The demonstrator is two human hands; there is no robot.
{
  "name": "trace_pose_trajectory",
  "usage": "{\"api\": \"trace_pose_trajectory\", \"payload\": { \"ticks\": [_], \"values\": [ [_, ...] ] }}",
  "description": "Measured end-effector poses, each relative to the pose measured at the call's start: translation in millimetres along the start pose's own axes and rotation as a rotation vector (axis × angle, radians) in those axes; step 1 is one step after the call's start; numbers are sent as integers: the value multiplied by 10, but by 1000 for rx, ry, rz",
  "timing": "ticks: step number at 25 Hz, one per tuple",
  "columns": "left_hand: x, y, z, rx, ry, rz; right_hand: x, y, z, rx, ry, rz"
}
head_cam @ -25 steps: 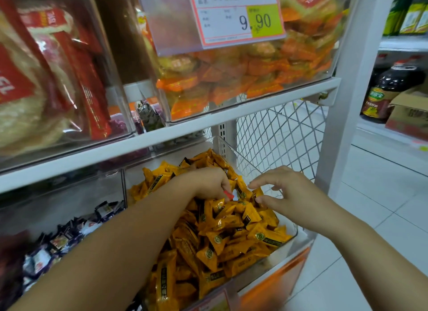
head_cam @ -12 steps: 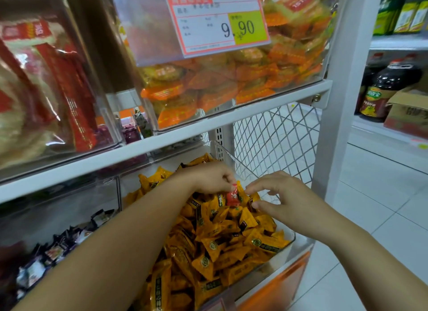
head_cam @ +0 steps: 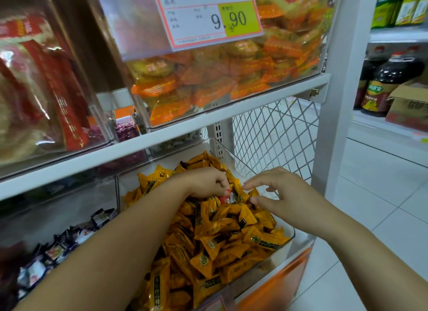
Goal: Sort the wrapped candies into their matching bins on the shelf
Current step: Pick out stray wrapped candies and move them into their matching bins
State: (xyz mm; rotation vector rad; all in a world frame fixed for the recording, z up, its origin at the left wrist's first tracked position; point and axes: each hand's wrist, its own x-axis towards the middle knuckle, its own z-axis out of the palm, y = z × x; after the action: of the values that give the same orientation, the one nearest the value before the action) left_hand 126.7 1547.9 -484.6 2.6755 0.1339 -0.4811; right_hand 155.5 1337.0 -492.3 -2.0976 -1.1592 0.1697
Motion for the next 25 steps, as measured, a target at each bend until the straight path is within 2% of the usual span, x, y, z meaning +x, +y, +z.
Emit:
{"api": "trace_pose_trajectory", "payload": {
  "ticks": [5, 9, 19, 25],
  "values": [
    [17, 59, 1, -17, -113, -5, -28, -50, -21, 8, 5, 8],
    [39, 77, 21, -36, -128, 1, -36, -75, -36, 10, 2, 3],
    [50, 49, 42, -170, 10, 107, -54, -104, -75, 53, -10, -7],
    [6, 1, -18, -194, 173, 104, -51, -111, -75, 60, -8, -7]
  ]
}}
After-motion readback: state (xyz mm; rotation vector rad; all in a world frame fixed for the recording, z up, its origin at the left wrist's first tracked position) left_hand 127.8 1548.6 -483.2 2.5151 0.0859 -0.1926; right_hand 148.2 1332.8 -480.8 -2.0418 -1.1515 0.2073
